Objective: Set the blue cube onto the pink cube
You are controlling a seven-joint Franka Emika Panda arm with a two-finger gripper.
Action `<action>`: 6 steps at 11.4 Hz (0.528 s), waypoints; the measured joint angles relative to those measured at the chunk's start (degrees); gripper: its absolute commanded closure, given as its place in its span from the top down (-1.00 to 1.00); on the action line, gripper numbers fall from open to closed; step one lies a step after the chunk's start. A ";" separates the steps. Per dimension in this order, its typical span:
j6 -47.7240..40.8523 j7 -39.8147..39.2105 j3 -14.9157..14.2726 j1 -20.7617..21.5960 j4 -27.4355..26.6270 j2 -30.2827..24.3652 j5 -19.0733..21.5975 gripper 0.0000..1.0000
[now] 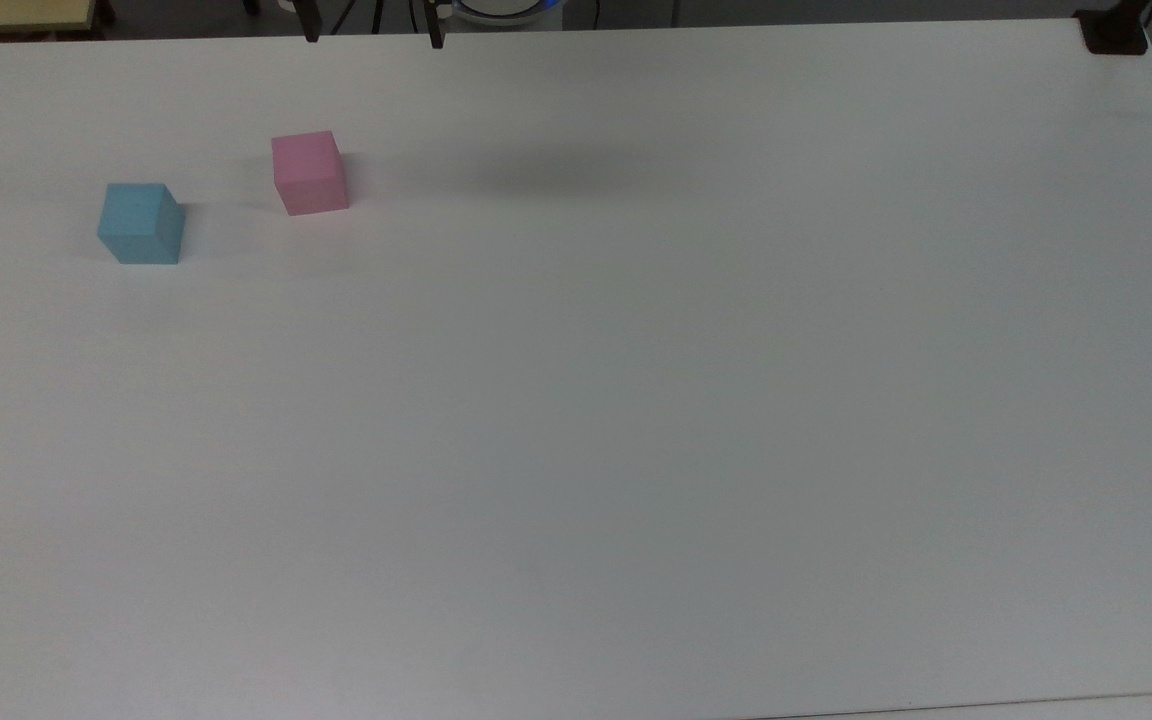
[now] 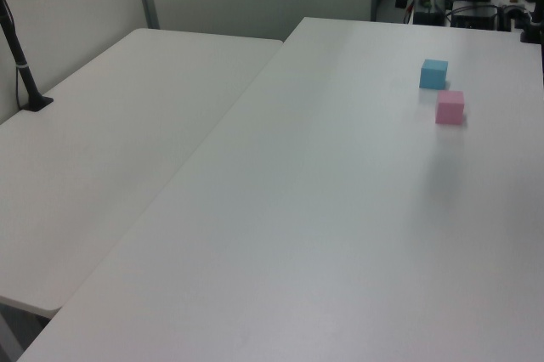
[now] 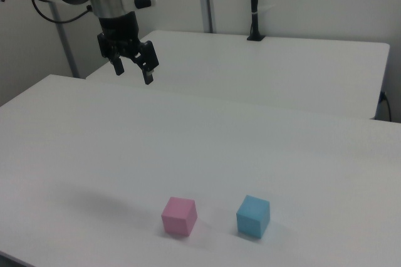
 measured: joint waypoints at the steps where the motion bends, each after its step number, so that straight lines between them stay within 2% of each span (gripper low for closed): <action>1: 0.00 -0.74 -0.28 -0.02 0.00 0.00 -0.13 1.00; 3: -0.04 -7.18 -2.88 -0.11 -0.01 0.00 -1.32 1.00; 6: -0.10 -14.26 -6.31 -2.21 -0.63 0.61 -7.56 1.00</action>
